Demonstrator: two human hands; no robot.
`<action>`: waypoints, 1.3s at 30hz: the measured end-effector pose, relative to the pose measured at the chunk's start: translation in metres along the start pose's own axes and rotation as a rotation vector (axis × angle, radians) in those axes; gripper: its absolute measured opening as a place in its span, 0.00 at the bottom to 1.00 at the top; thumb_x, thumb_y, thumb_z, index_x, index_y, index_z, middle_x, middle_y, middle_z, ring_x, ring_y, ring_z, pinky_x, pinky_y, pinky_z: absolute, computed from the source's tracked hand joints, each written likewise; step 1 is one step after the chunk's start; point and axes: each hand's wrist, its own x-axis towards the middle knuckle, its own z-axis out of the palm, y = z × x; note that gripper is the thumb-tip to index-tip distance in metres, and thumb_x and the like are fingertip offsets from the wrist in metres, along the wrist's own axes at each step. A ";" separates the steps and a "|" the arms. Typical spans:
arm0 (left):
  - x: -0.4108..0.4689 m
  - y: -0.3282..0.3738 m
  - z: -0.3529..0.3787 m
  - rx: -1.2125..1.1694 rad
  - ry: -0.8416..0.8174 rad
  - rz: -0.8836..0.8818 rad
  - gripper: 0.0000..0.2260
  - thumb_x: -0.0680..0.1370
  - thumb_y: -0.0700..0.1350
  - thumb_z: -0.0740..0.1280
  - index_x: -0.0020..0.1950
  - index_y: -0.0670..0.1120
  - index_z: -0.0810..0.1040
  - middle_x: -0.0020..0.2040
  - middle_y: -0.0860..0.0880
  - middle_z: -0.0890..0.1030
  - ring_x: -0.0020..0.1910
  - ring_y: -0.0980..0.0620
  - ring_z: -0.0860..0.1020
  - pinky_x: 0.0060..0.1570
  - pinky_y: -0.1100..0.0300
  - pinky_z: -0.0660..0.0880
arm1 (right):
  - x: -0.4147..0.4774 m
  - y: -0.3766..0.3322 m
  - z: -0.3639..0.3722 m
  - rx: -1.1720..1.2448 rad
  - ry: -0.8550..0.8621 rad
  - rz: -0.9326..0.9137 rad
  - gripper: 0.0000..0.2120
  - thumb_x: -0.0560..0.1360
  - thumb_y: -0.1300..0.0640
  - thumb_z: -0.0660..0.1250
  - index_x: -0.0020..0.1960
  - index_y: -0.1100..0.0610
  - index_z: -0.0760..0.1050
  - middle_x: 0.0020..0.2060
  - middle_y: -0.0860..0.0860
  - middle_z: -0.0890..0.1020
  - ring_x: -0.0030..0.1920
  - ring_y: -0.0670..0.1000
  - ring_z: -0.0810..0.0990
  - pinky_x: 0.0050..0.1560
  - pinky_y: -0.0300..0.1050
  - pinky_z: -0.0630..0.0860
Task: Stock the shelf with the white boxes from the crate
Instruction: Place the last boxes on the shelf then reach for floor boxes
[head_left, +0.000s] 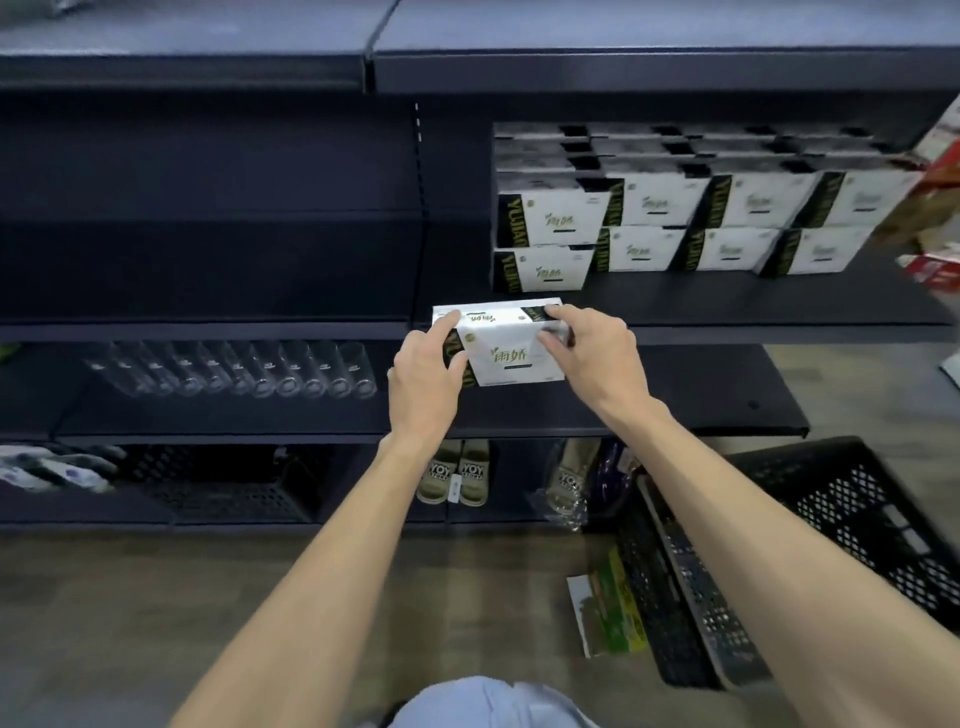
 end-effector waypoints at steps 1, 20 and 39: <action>0.001 0.012 0.009 0.003 0.000 0.006 0.21 0.80 0.46 0.67 0.72 0.52 0.71 0.49 0.46 0.75 0.45 0.53 0.71 0.47 0.57 0.69 | 0.001 0.011 -0.009 -0.001 0.007 0.008 0.17 0.79 0.50 0.66 0.66 0.54 0.77 0.46 0.53 0.82 0.48 0.56 0.80 0.50 0.53 0.77; 0.063 0.140 0.146 -0.147 -0.145 0.173 0.21 0.81 0.48 0.66 0.73 0.52 0.70 0.59 0.43 0.78 0.57 0.45 0.77 0.57 0.50 0.73 | 0.056 0.168 -0.086 -0.107 0.098 0.186 0.22 0.77 0.51 0.70 0.69 0.55 0.73 0.49 0.54 0.82 0.51 0.56 0.80 0.51 0.50 0.76; 0.116 0.142 0.245 -0.216 -0.123 0.189 0.26 0.79 0.43 0.69 0.75 0.50 0.66 0.70 0.43 0.66 0.68 0.48 0.69 0.61 0.60 0.69 | 0.145 0.243 -0.029 0.006 0.102 0.270 0.28 0.76 0.46 0.70 0.71 0.57 0.70 0.64 0.57 0.76 0.60 0.59 0.79 0.53 0.50 0.76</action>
